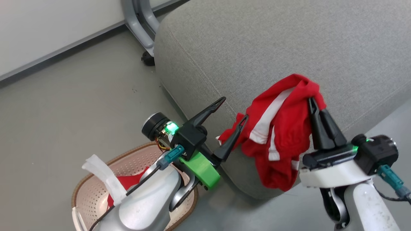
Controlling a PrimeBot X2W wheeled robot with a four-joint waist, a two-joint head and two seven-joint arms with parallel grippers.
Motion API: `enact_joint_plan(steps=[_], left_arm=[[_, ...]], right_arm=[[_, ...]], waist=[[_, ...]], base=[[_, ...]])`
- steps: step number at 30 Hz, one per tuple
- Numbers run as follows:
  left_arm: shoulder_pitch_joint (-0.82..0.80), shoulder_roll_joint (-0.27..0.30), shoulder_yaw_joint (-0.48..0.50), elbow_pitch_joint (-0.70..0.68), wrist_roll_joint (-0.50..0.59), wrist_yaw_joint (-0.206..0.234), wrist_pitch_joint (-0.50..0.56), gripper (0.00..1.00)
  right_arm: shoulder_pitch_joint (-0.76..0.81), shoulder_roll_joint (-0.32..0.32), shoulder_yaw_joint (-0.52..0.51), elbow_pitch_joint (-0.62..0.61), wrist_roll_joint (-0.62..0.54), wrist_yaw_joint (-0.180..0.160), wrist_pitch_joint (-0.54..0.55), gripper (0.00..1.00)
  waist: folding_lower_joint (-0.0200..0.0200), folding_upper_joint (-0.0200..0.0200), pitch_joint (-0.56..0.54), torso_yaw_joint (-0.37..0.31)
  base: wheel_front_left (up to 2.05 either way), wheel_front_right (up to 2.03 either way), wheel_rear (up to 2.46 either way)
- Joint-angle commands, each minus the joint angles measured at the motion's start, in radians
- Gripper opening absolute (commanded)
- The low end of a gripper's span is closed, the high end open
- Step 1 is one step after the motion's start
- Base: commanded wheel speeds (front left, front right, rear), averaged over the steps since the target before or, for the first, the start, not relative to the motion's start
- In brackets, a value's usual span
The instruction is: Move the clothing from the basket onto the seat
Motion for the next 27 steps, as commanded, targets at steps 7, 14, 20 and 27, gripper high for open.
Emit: enact_joint_plan(steps=[7, 14, 20, 27], left_arm=[[-0.071, 0.04, -0.033, -0.086, 0.031, -0.003, 0.068, 1.0], [-0.147, 0.079, -0.061, -0.171, 0.045, -0.004, 0.126, 1.0], [-0.204, 0.107, -0.072, -0.222, 0.058, -0.004, 0.156, 1.0], [-0.249, 0.131, -0.075, -0.26, 0.073, -0.003, 0.189, 1.0]], right_arm=[[-0.23, -0.018, -0.091, -0.019, 0.003, -0.001, -0.003, 0.0], [-0.496, -0.049, -0.199, 0.003, 0.047, -0.001, -0.003, 0.0], [-0.656, -0.082, -0.32, 0.037, 0.079, -0.001, -0.003, 0.0], [-0.689, -0.109, -0.432, 0.145, 0.073, -0.001, -0.003, 0.0]], waist=[[0.0, 0.0, 0.205, 0.016], [0.0, 0.0, 0.358, 0.081], [0.0, 0.0, 0.46, 0.126], [0.0, 0.0, 0.557, 0.143]], base=[[0.0, 0.0, 0.0], [0.0, 0.0, 0.0], [0.0, 0.0, 0.0], [0.0, 0.0, 0.0]])
